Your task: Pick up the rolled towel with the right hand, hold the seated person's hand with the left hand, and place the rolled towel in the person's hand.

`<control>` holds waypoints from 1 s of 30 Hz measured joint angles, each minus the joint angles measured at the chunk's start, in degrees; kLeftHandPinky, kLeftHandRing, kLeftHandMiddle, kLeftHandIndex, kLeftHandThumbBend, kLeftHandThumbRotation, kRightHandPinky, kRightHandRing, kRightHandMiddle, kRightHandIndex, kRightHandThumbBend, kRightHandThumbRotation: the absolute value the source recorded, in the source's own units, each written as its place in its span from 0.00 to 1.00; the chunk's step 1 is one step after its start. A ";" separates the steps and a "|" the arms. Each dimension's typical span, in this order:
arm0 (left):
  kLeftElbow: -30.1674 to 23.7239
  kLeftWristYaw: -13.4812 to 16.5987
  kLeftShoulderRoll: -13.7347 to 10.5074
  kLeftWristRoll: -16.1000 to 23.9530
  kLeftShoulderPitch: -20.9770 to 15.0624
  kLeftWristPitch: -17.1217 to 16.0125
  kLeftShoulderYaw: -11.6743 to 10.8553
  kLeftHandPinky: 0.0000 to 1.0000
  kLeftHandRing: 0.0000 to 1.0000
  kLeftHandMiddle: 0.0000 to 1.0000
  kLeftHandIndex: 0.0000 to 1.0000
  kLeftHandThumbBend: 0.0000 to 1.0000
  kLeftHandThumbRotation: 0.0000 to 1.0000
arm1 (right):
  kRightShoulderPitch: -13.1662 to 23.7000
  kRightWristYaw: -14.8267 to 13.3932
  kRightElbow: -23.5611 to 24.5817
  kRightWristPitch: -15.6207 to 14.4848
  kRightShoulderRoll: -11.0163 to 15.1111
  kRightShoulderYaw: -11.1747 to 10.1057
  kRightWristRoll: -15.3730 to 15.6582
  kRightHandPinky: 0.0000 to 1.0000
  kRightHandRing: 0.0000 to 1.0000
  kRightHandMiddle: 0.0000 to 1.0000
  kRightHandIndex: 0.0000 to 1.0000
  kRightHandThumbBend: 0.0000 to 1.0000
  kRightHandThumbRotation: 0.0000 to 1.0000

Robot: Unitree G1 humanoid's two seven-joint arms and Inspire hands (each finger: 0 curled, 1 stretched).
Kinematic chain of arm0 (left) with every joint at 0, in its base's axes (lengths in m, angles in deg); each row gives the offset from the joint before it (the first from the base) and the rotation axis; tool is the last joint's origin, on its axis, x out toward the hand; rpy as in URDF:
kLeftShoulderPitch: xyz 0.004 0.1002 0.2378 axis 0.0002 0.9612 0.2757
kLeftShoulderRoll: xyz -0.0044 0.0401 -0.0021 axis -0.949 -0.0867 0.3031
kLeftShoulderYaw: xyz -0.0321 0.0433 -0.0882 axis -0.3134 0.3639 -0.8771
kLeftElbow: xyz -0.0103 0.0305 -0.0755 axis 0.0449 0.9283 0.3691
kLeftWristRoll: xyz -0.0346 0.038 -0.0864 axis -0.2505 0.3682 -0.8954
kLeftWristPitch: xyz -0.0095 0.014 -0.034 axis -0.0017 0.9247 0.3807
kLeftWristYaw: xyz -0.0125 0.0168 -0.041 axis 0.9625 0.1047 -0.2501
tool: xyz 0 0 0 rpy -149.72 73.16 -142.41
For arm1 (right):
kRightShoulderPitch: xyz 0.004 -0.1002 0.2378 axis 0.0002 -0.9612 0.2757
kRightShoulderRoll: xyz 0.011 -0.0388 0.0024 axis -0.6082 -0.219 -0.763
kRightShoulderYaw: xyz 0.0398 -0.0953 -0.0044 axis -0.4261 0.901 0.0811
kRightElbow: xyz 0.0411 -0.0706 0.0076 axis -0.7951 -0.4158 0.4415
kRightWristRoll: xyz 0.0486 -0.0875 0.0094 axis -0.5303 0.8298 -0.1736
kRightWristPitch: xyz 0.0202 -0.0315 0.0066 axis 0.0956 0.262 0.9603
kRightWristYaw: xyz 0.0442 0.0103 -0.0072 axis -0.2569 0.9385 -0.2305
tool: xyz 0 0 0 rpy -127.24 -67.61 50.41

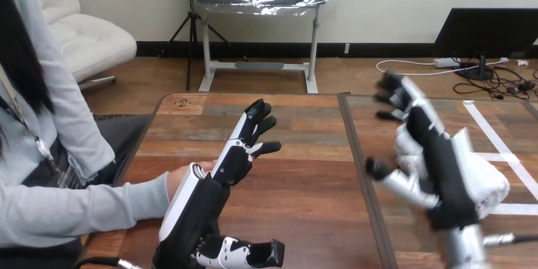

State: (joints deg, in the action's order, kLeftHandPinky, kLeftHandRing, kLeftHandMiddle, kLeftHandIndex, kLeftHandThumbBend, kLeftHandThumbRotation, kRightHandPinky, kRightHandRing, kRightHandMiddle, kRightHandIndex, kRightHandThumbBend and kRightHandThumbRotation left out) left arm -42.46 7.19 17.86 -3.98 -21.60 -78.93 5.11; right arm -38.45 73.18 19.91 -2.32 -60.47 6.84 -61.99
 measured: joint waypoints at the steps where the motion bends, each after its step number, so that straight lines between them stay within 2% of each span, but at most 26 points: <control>1: 0.06 0.05 0.01 -0.01 0.00 0.00 0.07 0.84 0.96 1.00 1.00 1.00 0.68 | 0.21 -0.45 0.47 -0.77 0.37 -0.15 0.26 0.78 0.88 0.91 0.92 1.00 0.72; 19: 0.30 0.09 0.05 -1.28 0.00 0.07 1.60 0.87 0.97 1.00 1.00 1.00 0.65 | 2.74 -6.77 4.98 -12.39 6.58 -1.69 2.72 0.83 0.92 0.94 0.96 1.00 0.75; 30: 0.30 -0.16 -0.04 -2.20 0.00 0.22 2.77 0.89 0.98 1.00 1.00 1.00 0.63 | 4.62 -8.21 5.16 -20.22 9.56 -1.97 3.63 0.85 0.93 0.94 0.97 1.00 0.80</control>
State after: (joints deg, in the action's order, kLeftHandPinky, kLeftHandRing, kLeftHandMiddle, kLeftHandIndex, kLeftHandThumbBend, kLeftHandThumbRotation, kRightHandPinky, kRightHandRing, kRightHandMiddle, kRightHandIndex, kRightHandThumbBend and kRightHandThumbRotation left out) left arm -42.16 7.03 17.82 -6.19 -21.60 -78.71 7.87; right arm -33.83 64.97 25.07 -22.54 -50.91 4.86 -58.36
